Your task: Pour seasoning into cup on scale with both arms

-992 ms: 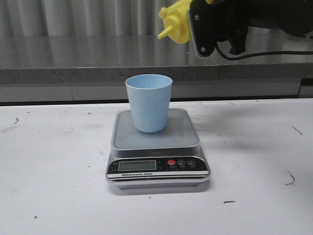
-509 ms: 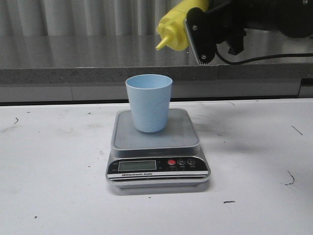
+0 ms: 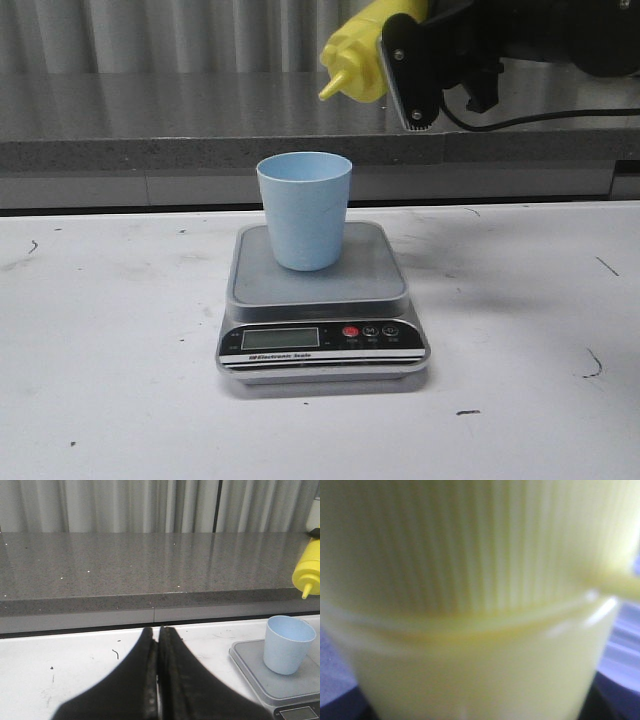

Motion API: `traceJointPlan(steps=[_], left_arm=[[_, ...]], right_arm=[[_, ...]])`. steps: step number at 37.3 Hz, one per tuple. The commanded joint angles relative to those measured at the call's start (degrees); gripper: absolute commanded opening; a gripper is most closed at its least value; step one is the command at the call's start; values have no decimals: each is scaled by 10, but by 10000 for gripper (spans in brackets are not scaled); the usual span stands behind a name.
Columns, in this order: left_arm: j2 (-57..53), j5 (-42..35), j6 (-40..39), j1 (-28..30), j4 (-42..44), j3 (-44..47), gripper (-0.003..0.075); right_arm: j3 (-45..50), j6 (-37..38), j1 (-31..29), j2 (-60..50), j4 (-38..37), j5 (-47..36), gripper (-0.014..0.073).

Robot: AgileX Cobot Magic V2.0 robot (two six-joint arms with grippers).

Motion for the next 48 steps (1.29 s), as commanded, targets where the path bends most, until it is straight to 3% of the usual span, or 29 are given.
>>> traceJointPlan(steps=[1,22,37,42,48], left_arm=[[7,-43,-2,1,-7,-14,-20],[7,-43,-2,1,-7,-14,-20],[7,-43,-2,1,-7,-14,-20],[7,-43,-2,1,-7,-14,-20],[7,-43,-2,1,-7,-14,-20]], right_arm=[[-23,78,0,-31,10,-66,116],[79,508,2,-31,133,-64,116],[158,953,2,-31,141,-96,116],[172,1054,2,-31,139,-135,116],[186,1076,2,-31,131,-152,116]])
